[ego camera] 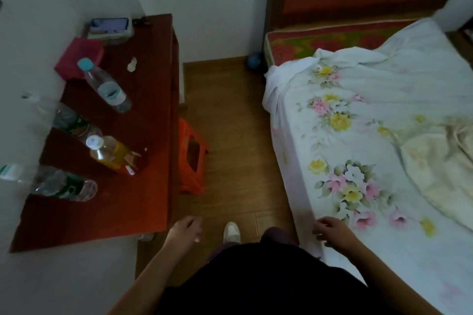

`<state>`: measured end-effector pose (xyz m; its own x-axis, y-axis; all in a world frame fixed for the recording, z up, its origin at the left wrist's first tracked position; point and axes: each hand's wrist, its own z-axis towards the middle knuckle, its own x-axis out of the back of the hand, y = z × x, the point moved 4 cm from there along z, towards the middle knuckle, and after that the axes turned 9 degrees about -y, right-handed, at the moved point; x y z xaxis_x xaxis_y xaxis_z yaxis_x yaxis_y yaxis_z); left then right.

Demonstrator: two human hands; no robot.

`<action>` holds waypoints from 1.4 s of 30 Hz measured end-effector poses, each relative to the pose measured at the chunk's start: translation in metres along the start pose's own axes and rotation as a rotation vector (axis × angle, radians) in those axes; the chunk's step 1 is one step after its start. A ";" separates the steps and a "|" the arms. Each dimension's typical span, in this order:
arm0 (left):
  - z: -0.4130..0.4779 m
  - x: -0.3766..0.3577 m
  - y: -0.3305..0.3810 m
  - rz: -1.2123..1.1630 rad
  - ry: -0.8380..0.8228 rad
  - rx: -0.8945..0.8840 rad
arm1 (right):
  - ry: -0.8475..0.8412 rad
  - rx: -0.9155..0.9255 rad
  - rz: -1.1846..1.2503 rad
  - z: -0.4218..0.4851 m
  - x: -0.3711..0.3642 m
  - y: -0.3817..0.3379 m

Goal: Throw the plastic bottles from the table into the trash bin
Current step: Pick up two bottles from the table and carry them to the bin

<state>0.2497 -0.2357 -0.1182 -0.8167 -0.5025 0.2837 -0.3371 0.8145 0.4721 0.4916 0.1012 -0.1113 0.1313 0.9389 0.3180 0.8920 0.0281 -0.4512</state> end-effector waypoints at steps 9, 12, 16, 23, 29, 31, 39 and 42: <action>0.046 0.052 0.132 0.006 0.083 -0.115 | -0.011 0.103 -0.017 0.076 0.065 -0.099; 0.055 0.064 0.130 -0.166 0.196 -0.040 | -0.098 0.205 -0.128 0.110 0.076 -0.167; 0.043 0.059 0.112 -0.472 0.412 0.016 | -0.236 0.354 -0.365 0.132 0.072 -0.274; -0.019 0.044 0.066 -0.726 0.718 0.098 | -0.462 0.617 -0.704 0.128 0.002 -0.420; -0.070 0.047 0.037 -0.891 0.963 0.105 | -0.633 0.844 -0.830 0.089 -0.101 -0.470; -0.084 0.053 0.028 -0.900 1.038 0.105 | -0.667 0.904 -0.857 0.074 -0.131 -0.477; -0.097 0.096 -0.006 -0.938 1.224 0.069 | -0.669 1.066 -0.871 0.049 -0.199 -0.487; -0.086 0.130 -0.008 -0.918 1.221 0.049 | -0.661 1.068 -0.879 0.051 -0.211 -0.492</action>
<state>0.1860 -0.3324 -0.0135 0.5408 -0.7275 0.4222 -0.5306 0.0944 0.8423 0.0030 -0.0931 0.0012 -0.7229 0.4654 0.5106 -0.1733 0.5933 -0.7861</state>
